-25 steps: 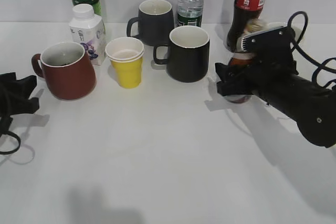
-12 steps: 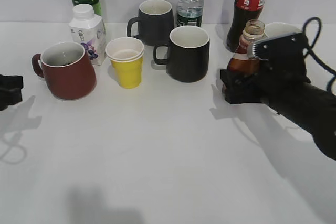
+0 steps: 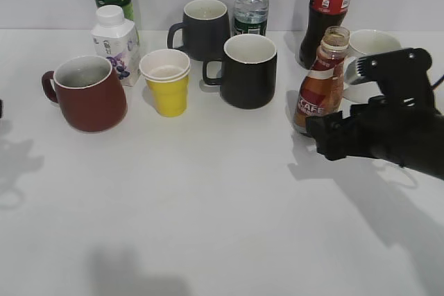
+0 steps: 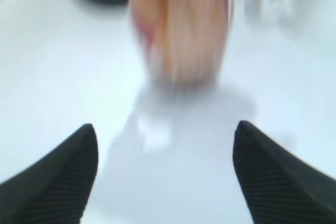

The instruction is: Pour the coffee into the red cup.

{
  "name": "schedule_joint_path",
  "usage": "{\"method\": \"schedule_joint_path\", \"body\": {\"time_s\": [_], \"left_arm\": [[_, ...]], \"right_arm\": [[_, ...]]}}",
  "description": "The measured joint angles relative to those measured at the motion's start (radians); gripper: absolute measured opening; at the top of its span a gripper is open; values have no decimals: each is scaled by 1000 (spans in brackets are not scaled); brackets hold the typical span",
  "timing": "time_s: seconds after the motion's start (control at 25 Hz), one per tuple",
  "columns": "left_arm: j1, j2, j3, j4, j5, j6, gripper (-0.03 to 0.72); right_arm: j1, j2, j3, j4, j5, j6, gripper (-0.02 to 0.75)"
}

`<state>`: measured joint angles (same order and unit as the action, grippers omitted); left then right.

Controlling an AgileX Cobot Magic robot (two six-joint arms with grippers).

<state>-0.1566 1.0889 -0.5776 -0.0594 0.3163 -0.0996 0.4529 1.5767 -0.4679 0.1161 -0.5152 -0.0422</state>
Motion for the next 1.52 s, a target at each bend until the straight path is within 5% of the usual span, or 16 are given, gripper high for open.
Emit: {"method": "schedule_joint_path", "body": {"time_s": [0.28,0.64,0.92,1.12,1.52], "left_arm": [[0,-195,-87,-4,360,0,351],[0,-463,-121,-6,783,100,351],[0,-646,-107,5,895,121,351],[0,-825,-5,5,893,153,351],[0,-947,52,9,767,172,351]], "right_arm": [[0,-209,-8,-1,374,33,597],[0,-588,-128,-17,1102,33,596],[0,-955,-122,-75,1461,4,595],[0,-1195,-122,-101,1586,7,595],[0,-1415,-33,-116,1574,7,594]]}}
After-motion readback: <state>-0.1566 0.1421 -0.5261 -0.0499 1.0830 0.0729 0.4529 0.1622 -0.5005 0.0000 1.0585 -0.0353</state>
